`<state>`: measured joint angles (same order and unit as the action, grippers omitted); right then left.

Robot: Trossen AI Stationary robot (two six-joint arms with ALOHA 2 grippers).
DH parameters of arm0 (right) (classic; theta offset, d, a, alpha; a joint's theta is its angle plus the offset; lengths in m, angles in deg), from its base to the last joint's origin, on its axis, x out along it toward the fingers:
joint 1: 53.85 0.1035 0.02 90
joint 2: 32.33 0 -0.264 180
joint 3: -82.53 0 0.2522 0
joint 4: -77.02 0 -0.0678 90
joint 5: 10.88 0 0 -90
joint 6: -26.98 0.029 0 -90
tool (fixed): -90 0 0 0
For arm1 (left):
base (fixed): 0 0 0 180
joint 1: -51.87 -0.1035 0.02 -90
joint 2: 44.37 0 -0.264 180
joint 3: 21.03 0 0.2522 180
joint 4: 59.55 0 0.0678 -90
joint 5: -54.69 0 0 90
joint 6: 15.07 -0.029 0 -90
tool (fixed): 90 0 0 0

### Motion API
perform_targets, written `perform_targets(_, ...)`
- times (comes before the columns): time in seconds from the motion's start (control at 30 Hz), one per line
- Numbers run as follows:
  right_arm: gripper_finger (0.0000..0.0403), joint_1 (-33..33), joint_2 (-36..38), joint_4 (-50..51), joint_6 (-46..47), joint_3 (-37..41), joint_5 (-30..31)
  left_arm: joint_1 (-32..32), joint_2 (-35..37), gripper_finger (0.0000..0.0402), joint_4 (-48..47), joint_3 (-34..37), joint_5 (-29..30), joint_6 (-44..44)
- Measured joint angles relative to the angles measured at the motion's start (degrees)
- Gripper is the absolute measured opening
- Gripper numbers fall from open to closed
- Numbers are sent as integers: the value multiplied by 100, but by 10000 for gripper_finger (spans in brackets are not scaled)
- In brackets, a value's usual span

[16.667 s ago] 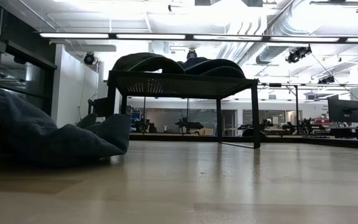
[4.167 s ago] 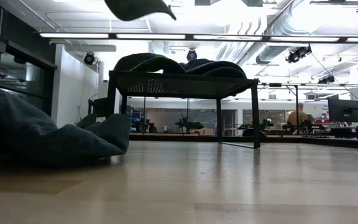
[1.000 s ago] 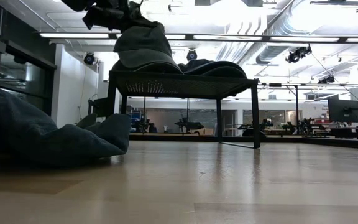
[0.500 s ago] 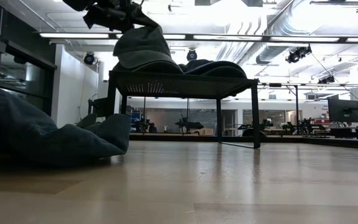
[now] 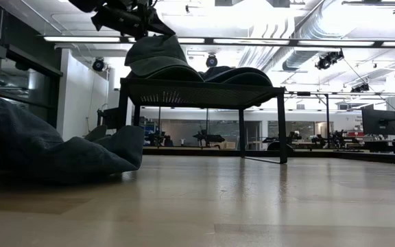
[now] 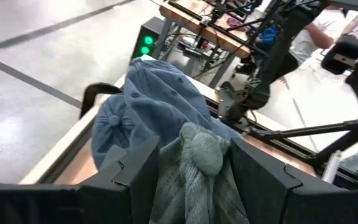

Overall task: Pick & Place hat
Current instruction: Stack the dark blue cap on top of the dark blue cap on the shelf

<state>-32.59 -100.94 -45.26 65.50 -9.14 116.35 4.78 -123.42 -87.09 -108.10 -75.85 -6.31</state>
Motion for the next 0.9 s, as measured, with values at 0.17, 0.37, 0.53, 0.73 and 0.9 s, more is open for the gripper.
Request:
perform_targets(0.17, 142, 0, 0, 0, 43, 1, 21, 0, 0, 191, 15, 1, 88, -283)
perform_targets(0.37, 142, 0, 0, -2, 170, 1, 28, 0, 0, 192, -47, 3, -23, -686)
perform_targets(0.53, 142, 0, -2, 2, 260, -2, 32, 0, 0, 225, -183, 3, -18, -999)
perform_targets(0.73, 142, 0, 0, 30, 360, 1, 155, -5, 0, 270, -389, 3, -40, -1028)
perform_targets(0.9, 142, 0, 0, 110, 516, 0, 222, -13, 7, 271, -785, 3, 305, -1126)
